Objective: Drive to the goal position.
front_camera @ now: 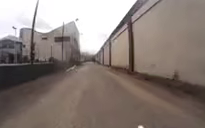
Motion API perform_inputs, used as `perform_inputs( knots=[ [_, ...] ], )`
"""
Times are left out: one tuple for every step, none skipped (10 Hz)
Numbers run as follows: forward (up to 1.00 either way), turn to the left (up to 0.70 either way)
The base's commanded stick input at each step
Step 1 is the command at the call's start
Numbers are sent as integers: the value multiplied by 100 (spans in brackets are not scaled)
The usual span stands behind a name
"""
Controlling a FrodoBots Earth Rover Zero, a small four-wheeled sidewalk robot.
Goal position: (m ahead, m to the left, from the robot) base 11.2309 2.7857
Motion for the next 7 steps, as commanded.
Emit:
perform_inputs(
  knots=[
    [30,0],
    [30,0],
    [30,0],
    [30,0],
    [30,0],
    [30,0],
    [30,0]
  ],
)
